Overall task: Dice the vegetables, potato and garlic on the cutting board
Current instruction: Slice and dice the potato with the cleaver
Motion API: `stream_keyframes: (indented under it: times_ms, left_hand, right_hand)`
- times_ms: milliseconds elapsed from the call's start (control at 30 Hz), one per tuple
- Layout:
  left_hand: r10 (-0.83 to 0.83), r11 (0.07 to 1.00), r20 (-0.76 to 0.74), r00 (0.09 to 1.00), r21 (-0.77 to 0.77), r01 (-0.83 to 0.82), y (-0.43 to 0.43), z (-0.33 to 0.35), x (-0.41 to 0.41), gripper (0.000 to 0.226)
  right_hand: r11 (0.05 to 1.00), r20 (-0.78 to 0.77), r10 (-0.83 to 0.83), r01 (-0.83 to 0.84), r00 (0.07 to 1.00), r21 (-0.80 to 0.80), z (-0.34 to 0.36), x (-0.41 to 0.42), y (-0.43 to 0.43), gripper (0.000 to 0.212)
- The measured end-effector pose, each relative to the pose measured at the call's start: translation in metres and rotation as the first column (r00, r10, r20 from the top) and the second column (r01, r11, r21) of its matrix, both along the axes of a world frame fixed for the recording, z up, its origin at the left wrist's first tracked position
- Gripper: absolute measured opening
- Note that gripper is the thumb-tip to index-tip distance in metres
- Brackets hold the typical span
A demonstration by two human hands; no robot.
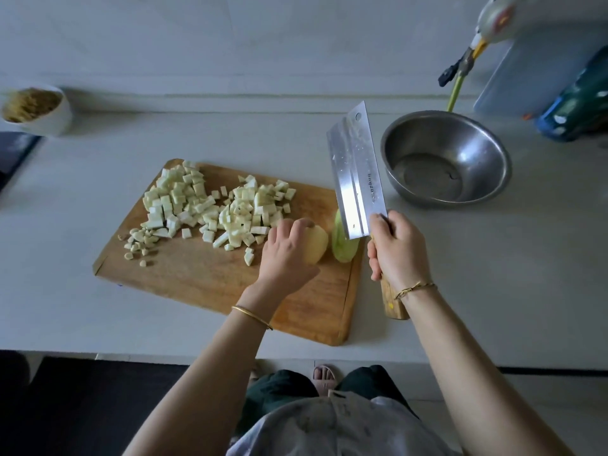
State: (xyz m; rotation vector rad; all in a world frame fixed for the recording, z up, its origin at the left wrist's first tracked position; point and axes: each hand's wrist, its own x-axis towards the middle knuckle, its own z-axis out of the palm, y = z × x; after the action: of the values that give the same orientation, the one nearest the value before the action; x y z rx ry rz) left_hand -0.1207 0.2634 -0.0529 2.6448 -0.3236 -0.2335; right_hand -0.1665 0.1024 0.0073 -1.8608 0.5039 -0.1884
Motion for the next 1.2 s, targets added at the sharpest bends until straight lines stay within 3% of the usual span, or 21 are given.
stream_keyframes:
  times_ms: [500, 767, 1000, 1200]
  left_hand:
    - [-0.076, 0.996, 0.058, 0.995, 0.042, 0.073, -0.015, 0.008, 0.039, 0.077]
    - [-0.083, 0.992, -0.010, 0.997, -0.096, 0.082, 0.010, -0.010, -0.007, 0.084]
    - [0.132, 0.932, -0.122, 0.984, -0.324, -0.165, 0.006, -0.016, -0.022, 0.081]
    - [0.149, 0.901, -0.091, 0.985, -0.398, -0.173, 0.010, -0.020, -0.030, 0.078]
  right_hand:
    - [0.999, -0.028, -0.045, 0.045, 0.999, -0.003, 0.007, 0.006, -0.008, 0.038]
    - [0.983, -0.103, 0.125, -0.137, 0.987, -0.122, -0.003, -0.010, 0.001, 0.034]
    - [0.915, -0.174, 0.215, -0.261, 0.961, -0.308, -0.006, -0.015, 0.010, 0.038]
    - [0.894, -0.228, 0.271, -0.332, 0.935, -0.299, -0.001, -0.023, 0.017, 0.034]
